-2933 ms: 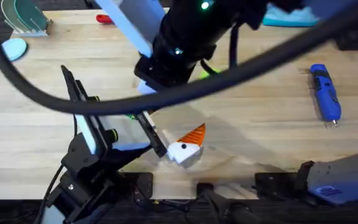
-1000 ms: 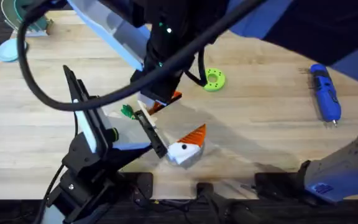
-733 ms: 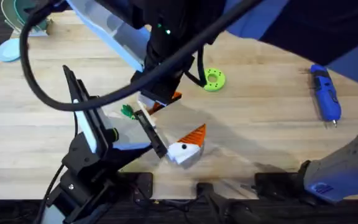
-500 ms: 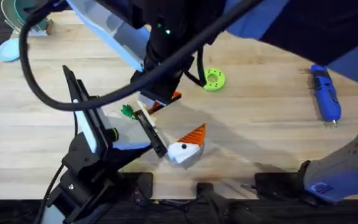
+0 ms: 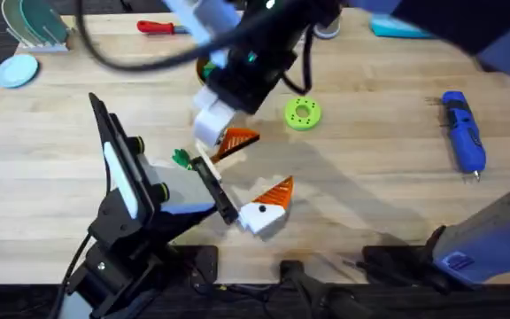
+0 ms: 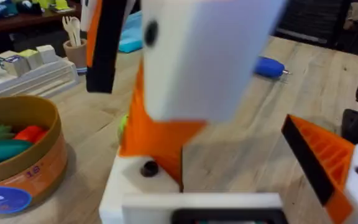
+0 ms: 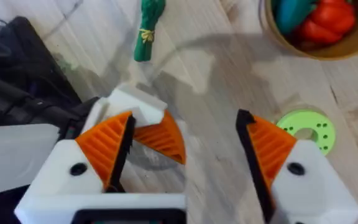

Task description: Pick up the gripper from the table and insert it into the empty holder that is missing its gripper. Then pick up a screw, insert it into the mounting hole, and use the screwdriver to tighten it. Finally, clean up the table by picking up the vegetable and placing it into the bucket.

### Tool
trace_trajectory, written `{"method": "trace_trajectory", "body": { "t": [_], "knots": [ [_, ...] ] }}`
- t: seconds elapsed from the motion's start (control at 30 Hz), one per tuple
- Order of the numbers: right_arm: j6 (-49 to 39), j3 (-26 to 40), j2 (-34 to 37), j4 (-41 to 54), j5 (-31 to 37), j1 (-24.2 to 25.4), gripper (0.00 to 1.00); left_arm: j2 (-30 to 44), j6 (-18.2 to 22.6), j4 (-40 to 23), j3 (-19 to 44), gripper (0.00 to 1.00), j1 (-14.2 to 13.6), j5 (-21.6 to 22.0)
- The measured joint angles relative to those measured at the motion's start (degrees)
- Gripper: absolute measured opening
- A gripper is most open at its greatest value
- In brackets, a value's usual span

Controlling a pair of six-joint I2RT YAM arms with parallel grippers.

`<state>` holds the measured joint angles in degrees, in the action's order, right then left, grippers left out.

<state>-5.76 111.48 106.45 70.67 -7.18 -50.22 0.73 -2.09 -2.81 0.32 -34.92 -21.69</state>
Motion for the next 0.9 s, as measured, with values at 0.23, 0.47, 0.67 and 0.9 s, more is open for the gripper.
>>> {"method": "trace_trajectory", "body": {
  "t": [0.23,0.47,0.67,0.9],
  "knots": [
    [0.16,0.00,-3.38,0.58,-3.86,7.88,0.992,0.00,0.15,0.02,0.00,0.993,0.00,0.00],
    [-0.39,-0.03,-8.79,4.49,-5.10,13.60,0.994,0.00,0.15,0.01,0.00,0.993,0.00,0.00],
    [-0.72,-8.96,-15.75,3.08,-5.75,17.47,0.994,0.00,0.15,0.02,0.00,0.993,0.00,0.00],
    [-1.30,-26.68,-30.65,-0.14,-8.63,25.02,0.992,0.00,0.15,0.01,0.00,0.993,0.00,0.00]
  ]
}}
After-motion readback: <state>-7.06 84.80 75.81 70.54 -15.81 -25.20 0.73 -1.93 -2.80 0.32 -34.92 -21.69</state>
